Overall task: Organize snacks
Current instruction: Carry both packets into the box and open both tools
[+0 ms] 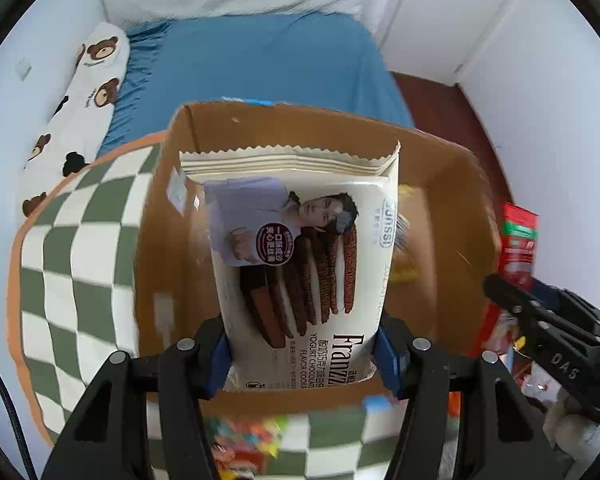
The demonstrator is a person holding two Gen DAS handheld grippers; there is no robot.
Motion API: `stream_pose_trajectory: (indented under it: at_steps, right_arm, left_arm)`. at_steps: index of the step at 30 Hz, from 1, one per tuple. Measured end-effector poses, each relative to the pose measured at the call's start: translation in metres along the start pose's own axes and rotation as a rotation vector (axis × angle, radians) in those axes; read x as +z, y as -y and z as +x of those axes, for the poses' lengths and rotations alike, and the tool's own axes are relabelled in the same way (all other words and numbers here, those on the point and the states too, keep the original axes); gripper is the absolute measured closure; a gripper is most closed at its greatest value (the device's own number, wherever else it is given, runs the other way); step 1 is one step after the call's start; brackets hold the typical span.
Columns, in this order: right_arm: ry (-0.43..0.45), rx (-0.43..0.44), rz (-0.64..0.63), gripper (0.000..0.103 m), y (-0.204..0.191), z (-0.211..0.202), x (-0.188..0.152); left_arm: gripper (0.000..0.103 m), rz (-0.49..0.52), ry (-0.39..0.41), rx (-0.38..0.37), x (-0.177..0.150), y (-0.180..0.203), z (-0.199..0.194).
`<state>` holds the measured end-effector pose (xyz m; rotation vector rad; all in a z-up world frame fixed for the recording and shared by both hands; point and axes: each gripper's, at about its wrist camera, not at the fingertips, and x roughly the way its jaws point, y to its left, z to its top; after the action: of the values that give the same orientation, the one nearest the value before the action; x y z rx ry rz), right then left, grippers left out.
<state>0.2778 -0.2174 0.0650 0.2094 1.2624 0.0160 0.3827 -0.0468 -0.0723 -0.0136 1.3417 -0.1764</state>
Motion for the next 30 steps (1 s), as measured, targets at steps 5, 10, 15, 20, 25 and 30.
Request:
stream_pose_trajectory:
  at_steps: [5,10,15,20,25,30]
  right_arm:
    - [-0.052,-0.069,-0.036,0.057,0.002,0.046,0.043]
    - [-0.122,-0.089,-0.021,0.046,0.007,0.094,0.055]
    - [-0.127,-0.134,-0.017,0.011,0.011,0.116,0.062]
    - [-0.130,-0.121,0.003,0.009,0.012,0.121,0.060]
    - [-0.098,-0.122,0.031,0.009,0.015,0.110,0.052]
    - [-0.038,-0.129,0.026,0.009,0.009,0.082,0.032]
  left_arm:
    - [0.046,-0.018,-0.051,0.061,0.037,-0.018,0.032]
    - [0.045,-0.058,-0.072,0.067,0.065,-0.035,0.069]
    - [0.028,-0.089,-0.098,0.054,0.074,-0.042,0.090]
    - [0.028,-0.072,-0.085,0.064,0.068,-0.042,0.096]
    - [0.028,-0.079,-0.031,0.073,0.051,-0.039,0.081]
    - [0.028,-0.067,0.054,0.089,0.026,-0.028,0.053]
